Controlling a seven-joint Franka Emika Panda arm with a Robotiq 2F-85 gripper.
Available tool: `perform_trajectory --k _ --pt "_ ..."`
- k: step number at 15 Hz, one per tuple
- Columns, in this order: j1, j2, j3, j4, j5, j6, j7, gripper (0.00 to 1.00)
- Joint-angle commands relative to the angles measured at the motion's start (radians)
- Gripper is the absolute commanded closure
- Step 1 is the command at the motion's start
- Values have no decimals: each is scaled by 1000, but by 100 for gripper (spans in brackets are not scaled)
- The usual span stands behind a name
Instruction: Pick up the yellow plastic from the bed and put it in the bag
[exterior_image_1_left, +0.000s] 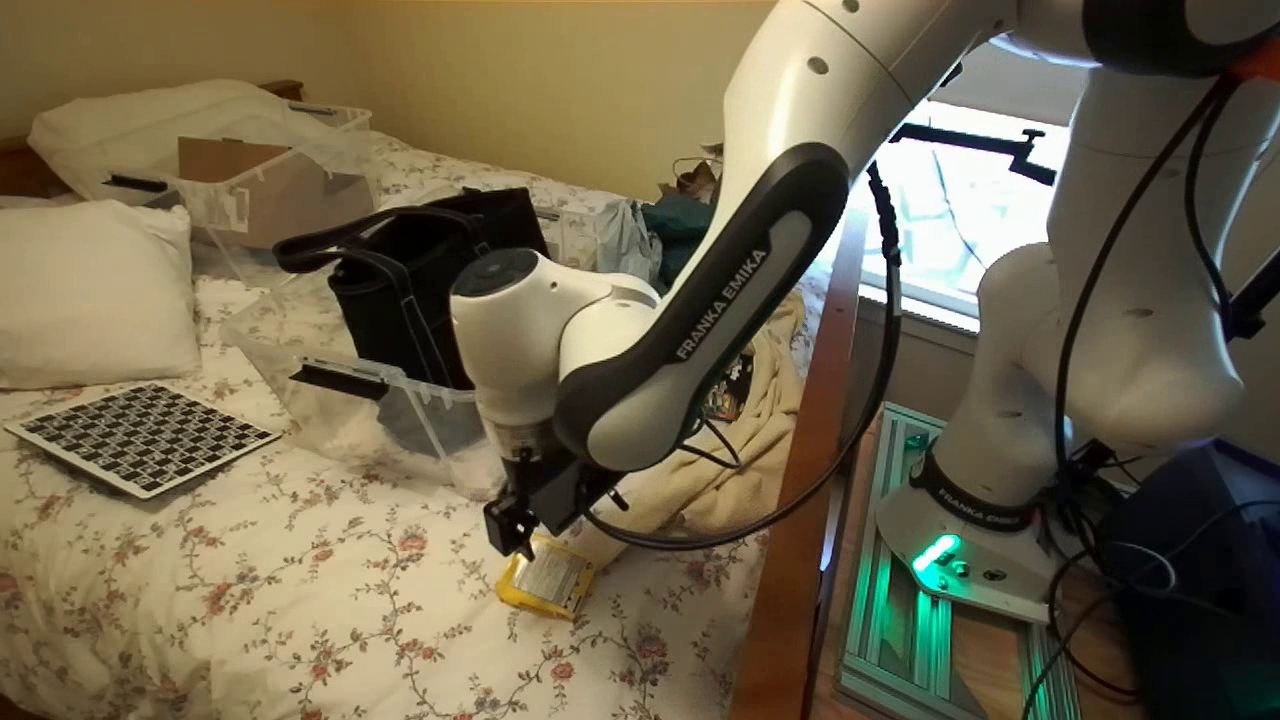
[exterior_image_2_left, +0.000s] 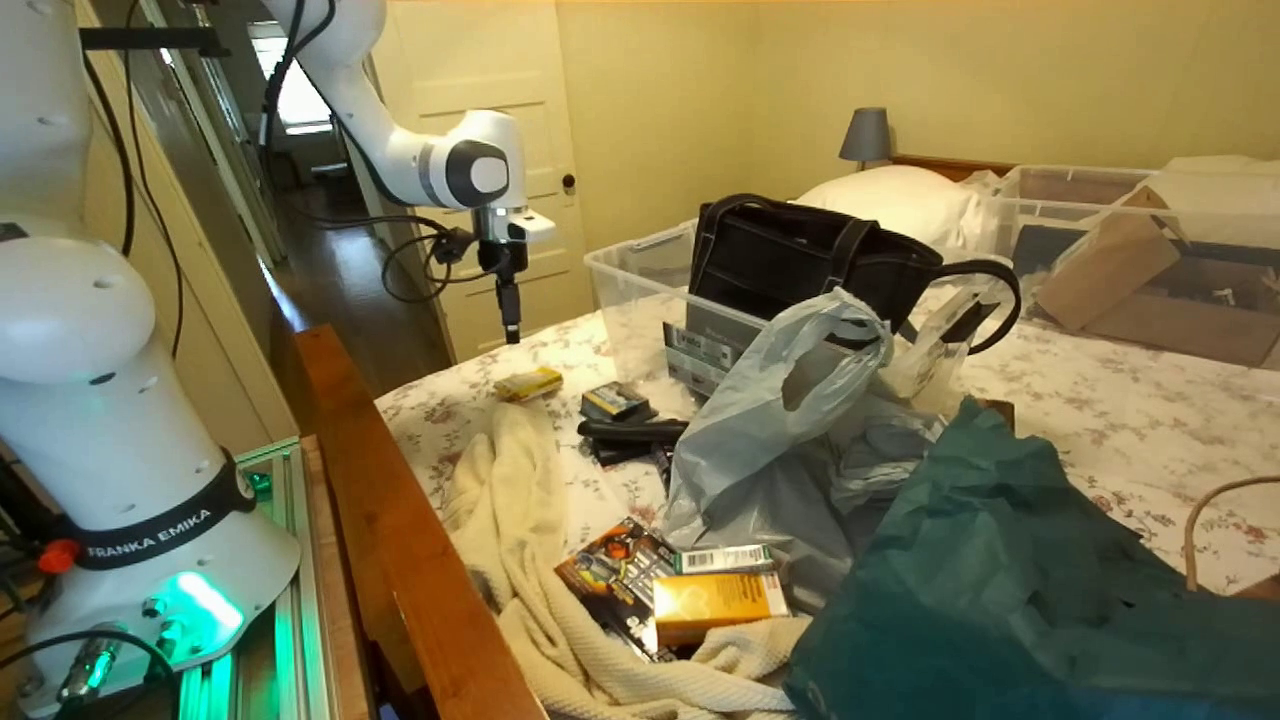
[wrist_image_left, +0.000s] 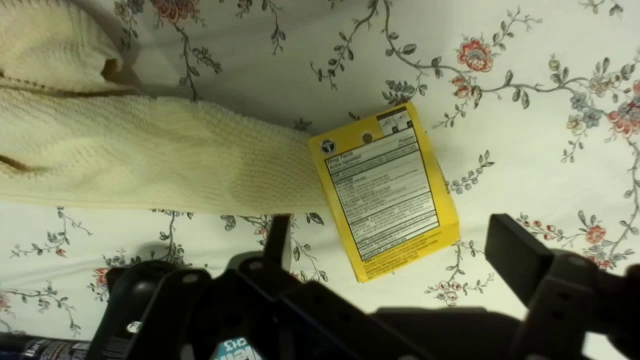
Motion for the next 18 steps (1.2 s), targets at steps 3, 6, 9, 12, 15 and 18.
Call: perform_trajectory --k 3,6,9,12,15,18 --pt "-51 -15 28 -61 -6 22 -1 0" --pt "-67 6 14 -62 -42 56 -20 0" --pt "-100 29 25 -72 -10 125 -97 0" --pt "-127 57 46 -91 41 172 -174 0" --pt "-139 97 55 -83 55 212 -259 0" --pt "-139 128 54 -79 70 250 -319 0"
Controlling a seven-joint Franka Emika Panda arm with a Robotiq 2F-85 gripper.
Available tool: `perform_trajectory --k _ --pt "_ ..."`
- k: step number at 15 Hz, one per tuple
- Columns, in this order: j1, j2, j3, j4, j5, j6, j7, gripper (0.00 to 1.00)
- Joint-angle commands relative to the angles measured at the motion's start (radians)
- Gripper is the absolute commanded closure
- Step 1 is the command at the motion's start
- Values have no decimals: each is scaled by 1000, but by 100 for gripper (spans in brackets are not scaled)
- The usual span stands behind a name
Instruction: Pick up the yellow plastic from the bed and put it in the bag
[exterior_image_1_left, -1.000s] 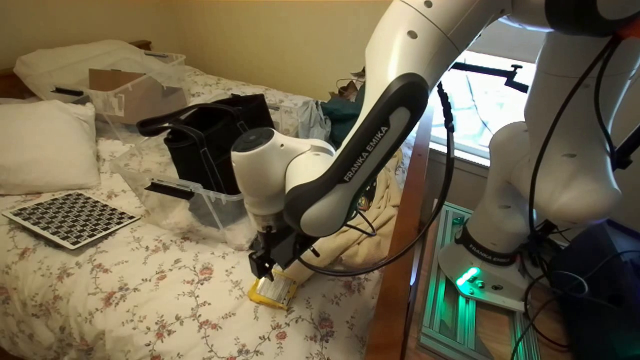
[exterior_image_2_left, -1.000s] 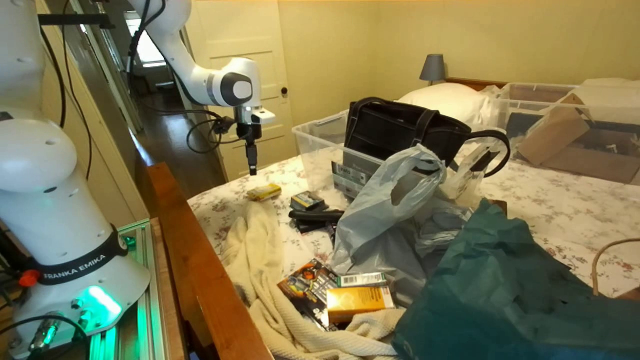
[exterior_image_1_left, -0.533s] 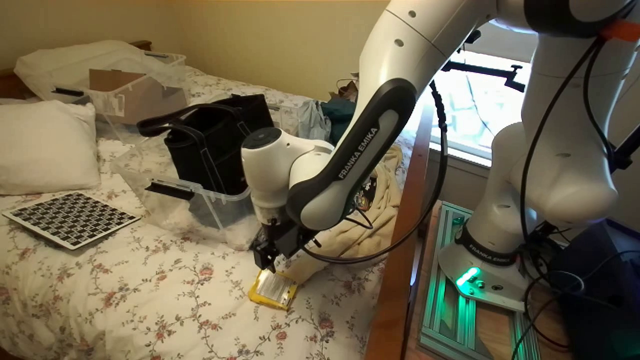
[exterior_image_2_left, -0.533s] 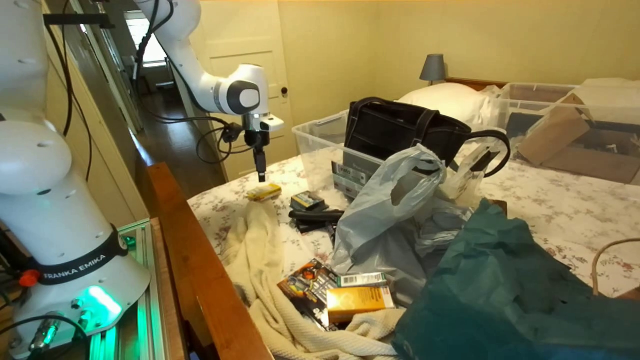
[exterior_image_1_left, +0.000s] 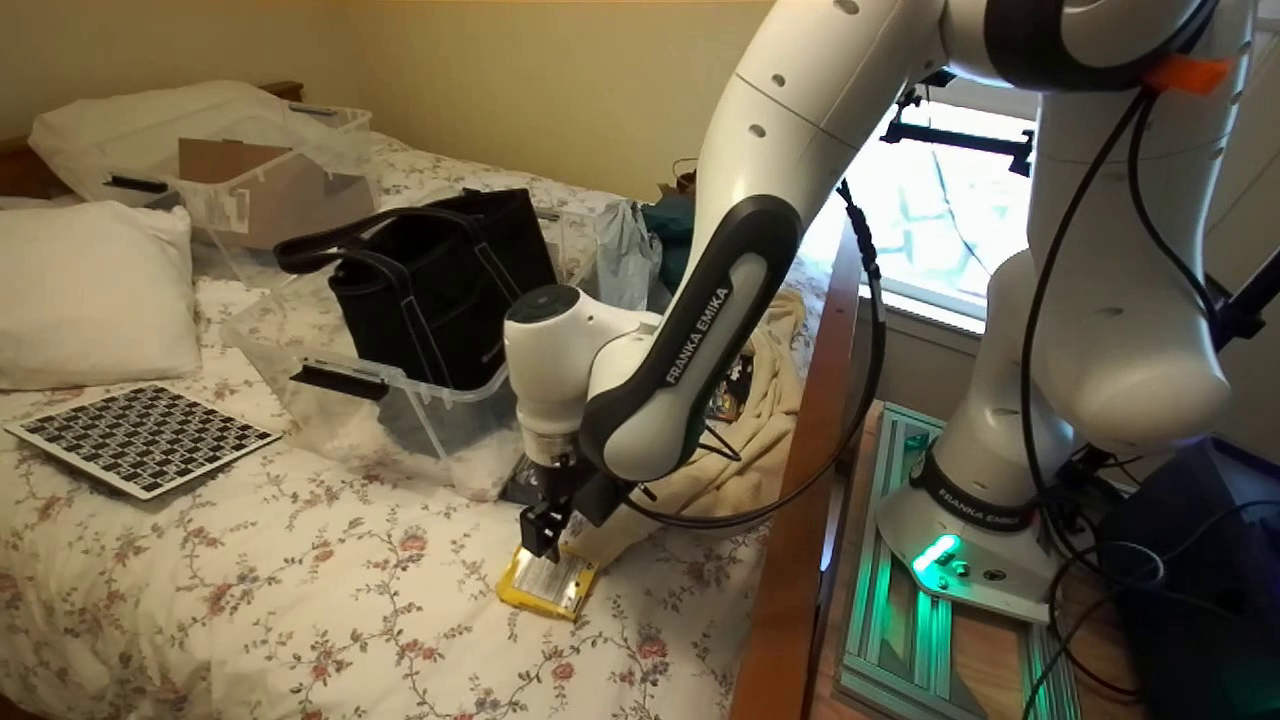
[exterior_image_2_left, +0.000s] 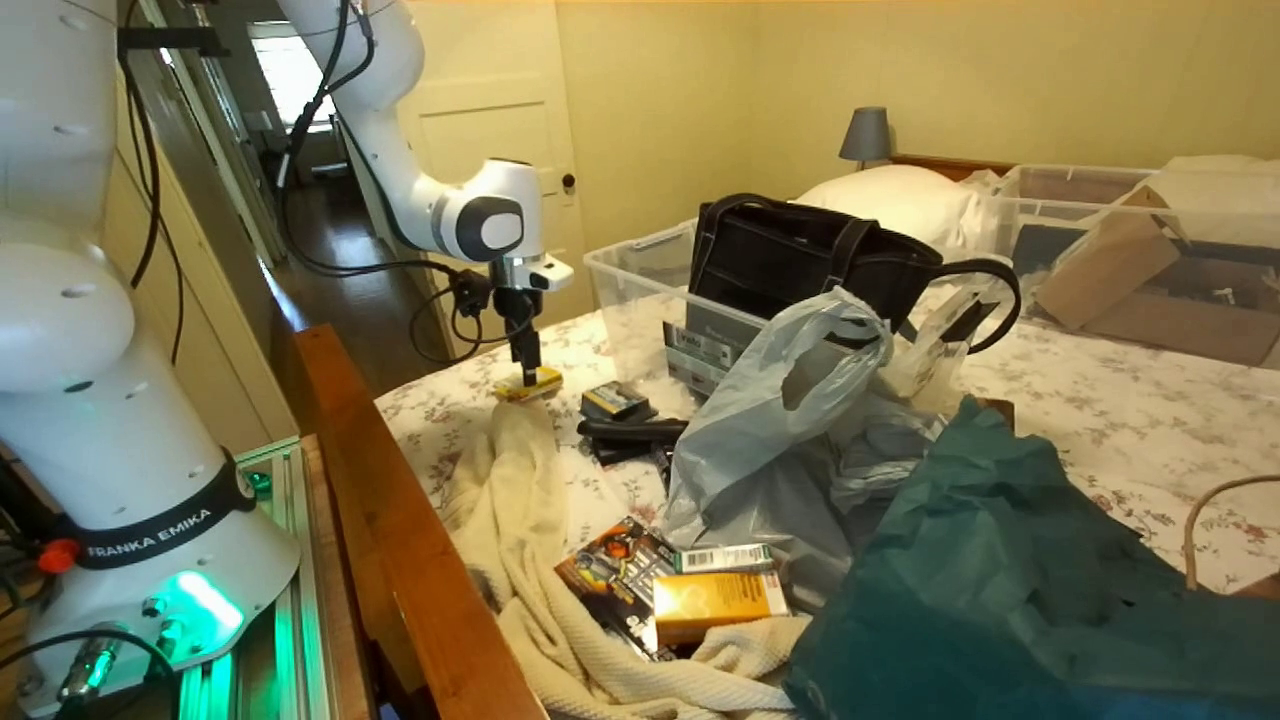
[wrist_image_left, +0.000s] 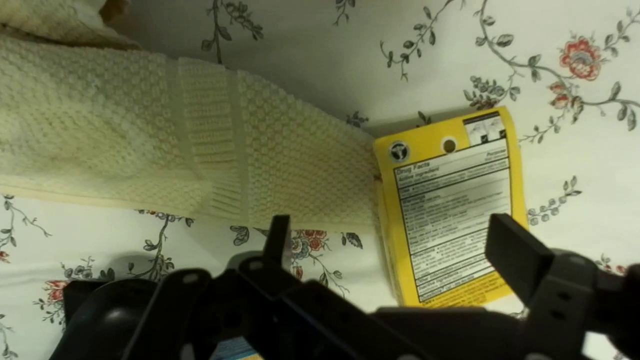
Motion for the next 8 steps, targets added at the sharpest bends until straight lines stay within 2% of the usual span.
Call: perform_trajectory --k 1,5,8 --pt "-15 37 14 4 45 56 -94 0" --pt "-33 82 28 22 83 112 -184 2" --pt "-72 114 60 39 128 130 -267 30"
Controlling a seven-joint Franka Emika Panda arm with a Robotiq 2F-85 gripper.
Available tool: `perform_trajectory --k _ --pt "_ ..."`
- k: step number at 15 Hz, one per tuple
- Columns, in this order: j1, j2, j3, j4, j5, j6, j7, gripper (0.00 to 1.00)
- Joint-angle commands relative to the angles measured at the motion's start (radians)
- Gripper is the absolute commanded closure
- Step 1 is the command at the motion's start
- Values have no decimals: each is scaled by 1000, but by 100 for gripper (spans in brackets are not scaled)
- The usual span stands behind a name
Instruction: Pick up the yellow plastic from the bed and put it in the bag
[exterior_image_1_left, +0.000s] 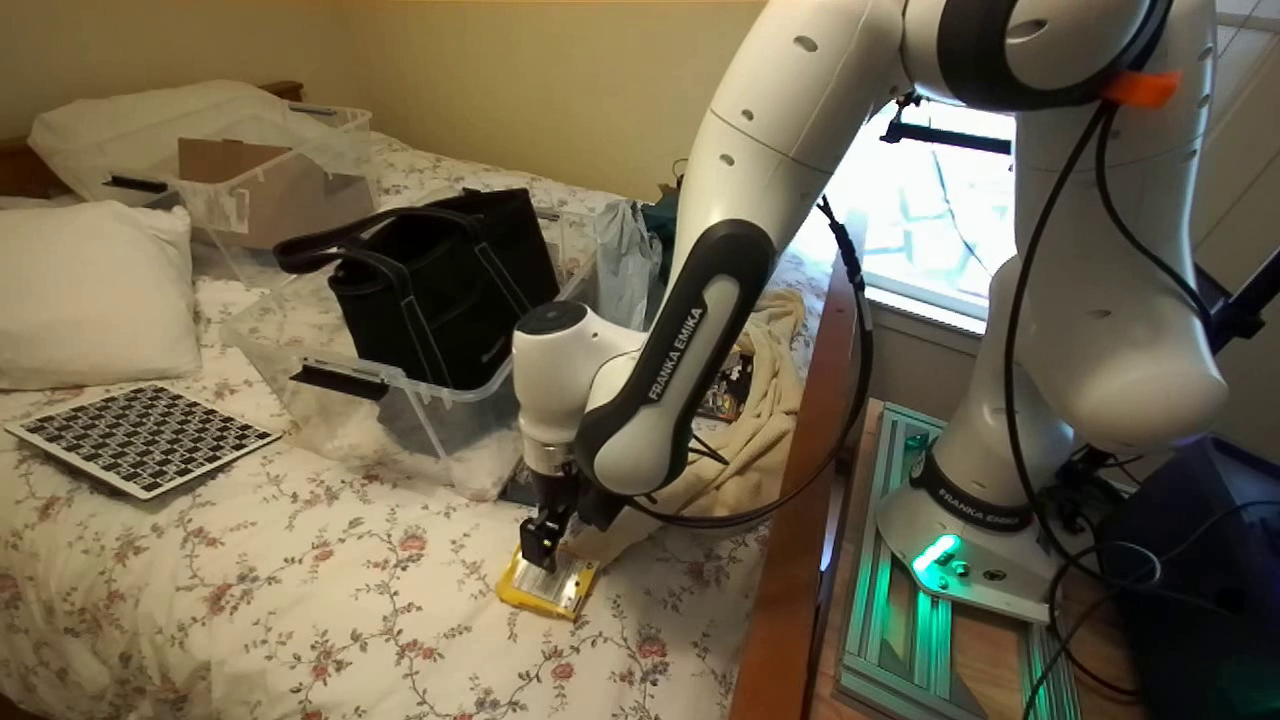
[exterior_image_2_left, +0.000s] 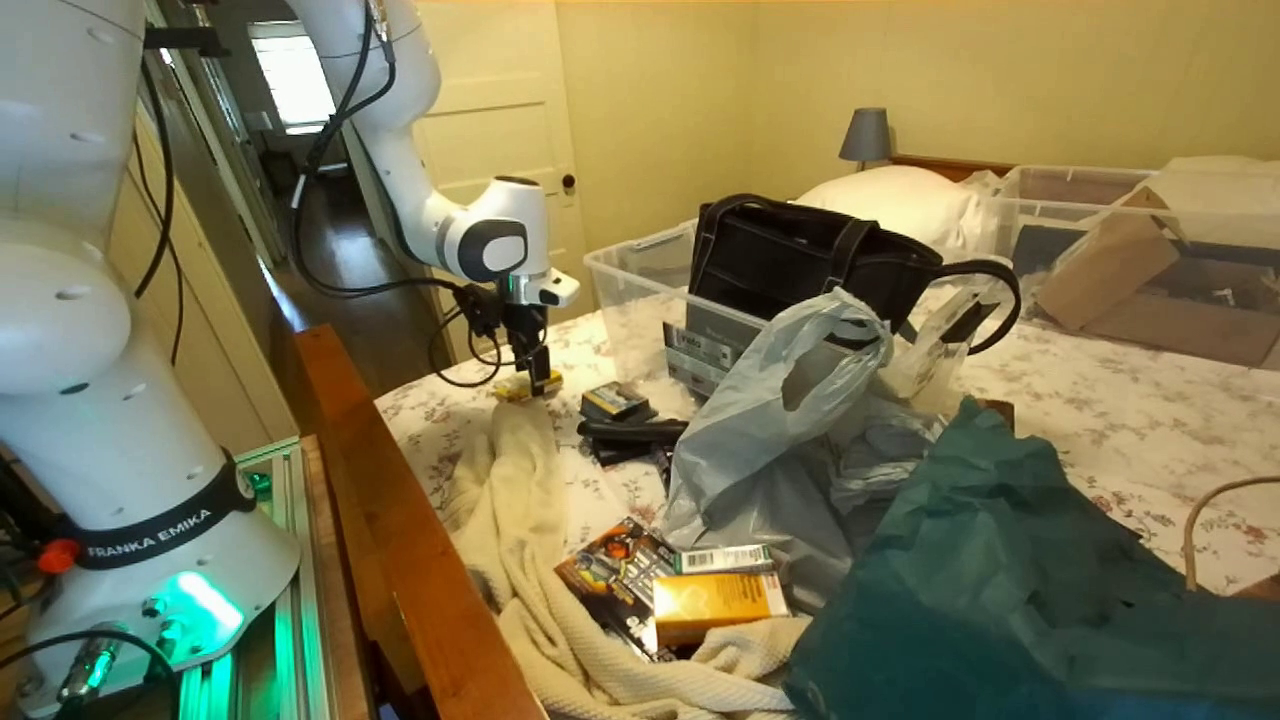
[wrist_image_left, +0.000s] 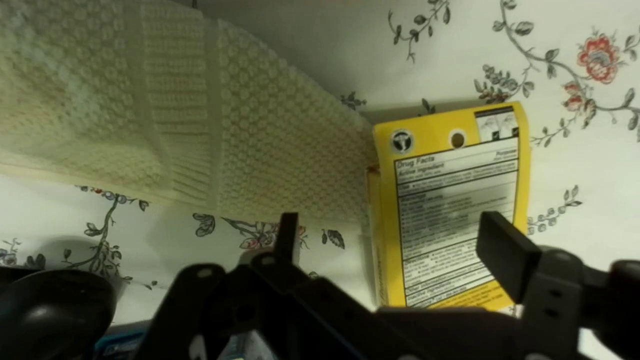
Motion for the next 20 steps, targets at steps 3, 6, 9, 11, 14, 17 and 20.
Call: perform_trajectory --k 3,6,9,11,14,17,20 --pt "-88 72 77 41 95 47 -168 53" --pt "-118 94 99 55 110 44 -222 73" --pt "-149 115 121 68 124 49 -268 95" --pt "-170 123 137 68 137 61 -297 100" --pt "-190 121 152 60 146 85 -323 100" --pt "-188 110 154 51 138 126 -324 99" --pt "-147 69 122 34 118 127 -283 99"
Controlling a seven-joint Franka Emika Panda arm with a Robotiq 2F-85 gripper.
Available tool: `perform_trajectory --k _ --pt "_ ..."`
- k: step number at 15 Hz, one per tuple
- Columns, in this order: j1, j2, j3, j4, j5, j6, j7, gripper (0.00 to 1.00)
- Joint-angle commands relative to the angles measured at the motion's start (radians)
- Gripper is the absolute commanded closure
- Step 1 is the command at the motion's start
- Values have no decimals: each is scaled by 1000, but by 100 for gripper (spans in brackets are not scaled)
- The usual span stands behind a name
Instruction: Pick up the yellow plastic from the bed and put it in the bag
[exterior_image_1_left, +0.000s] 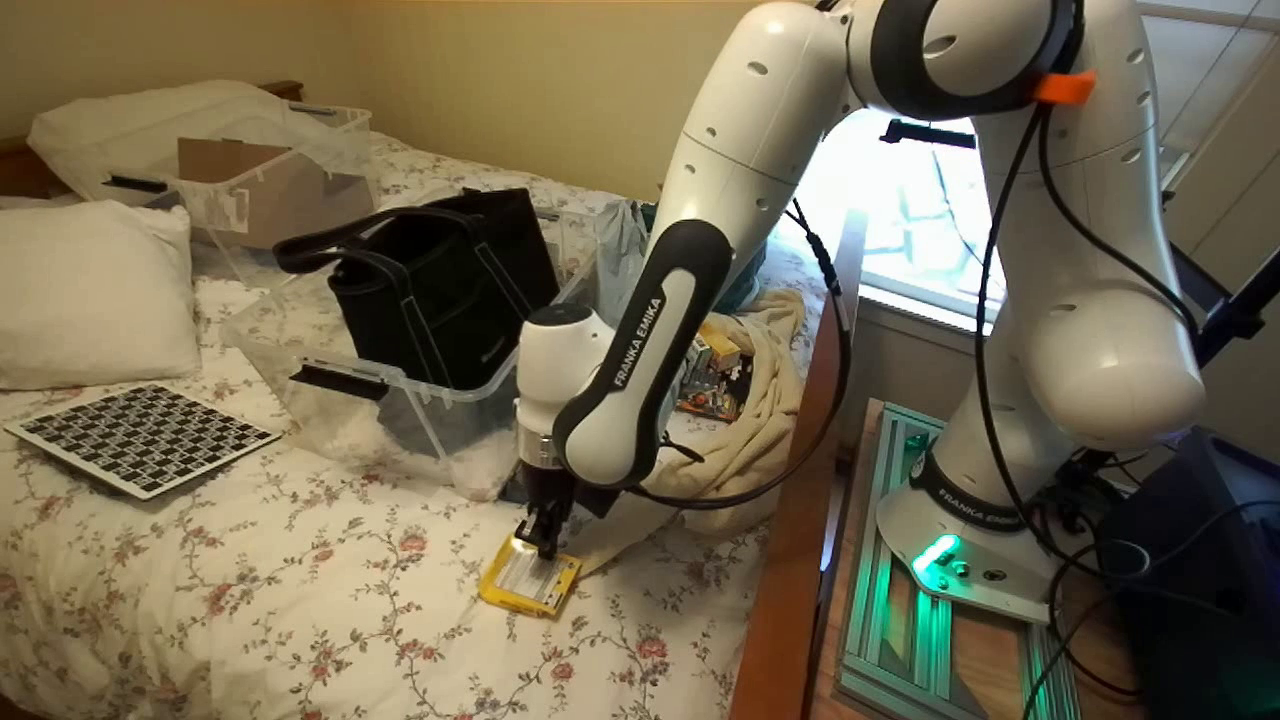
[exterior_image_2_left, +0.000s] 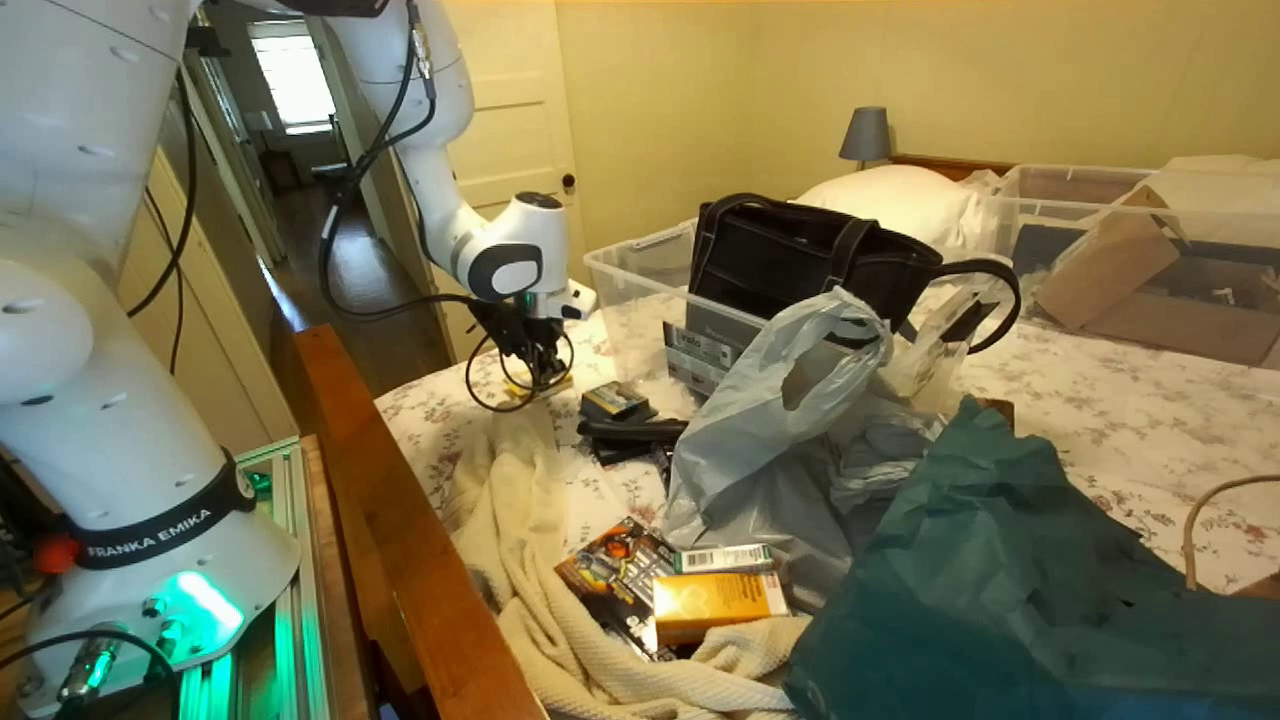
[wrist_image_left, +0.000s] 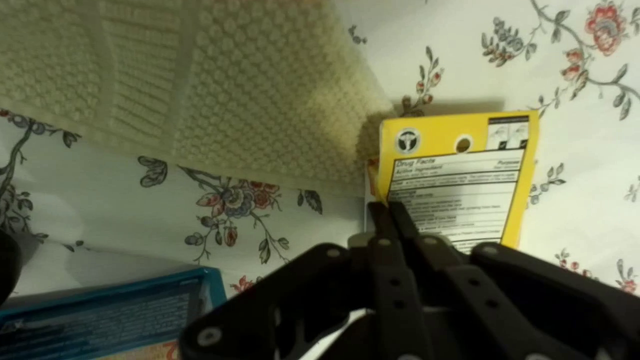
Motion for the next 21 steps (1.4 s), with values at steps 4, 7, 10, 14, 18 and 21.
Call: perform_trajectory --k 4,7,10,14,18,21 --pt "113 -106 -82 -46 -20 26 66 99" --pt "162 -165 -121 -65 -34 37 96 99" --pt "181 -216 -136 -76 -32 27 120 99" --pt "164 -260 -118 -66 -13 1 124 99" --pt "163 -305 -109 -68 -10 0 130 99" --pt "179 -345 -122 -71 -25 -7 166 99"
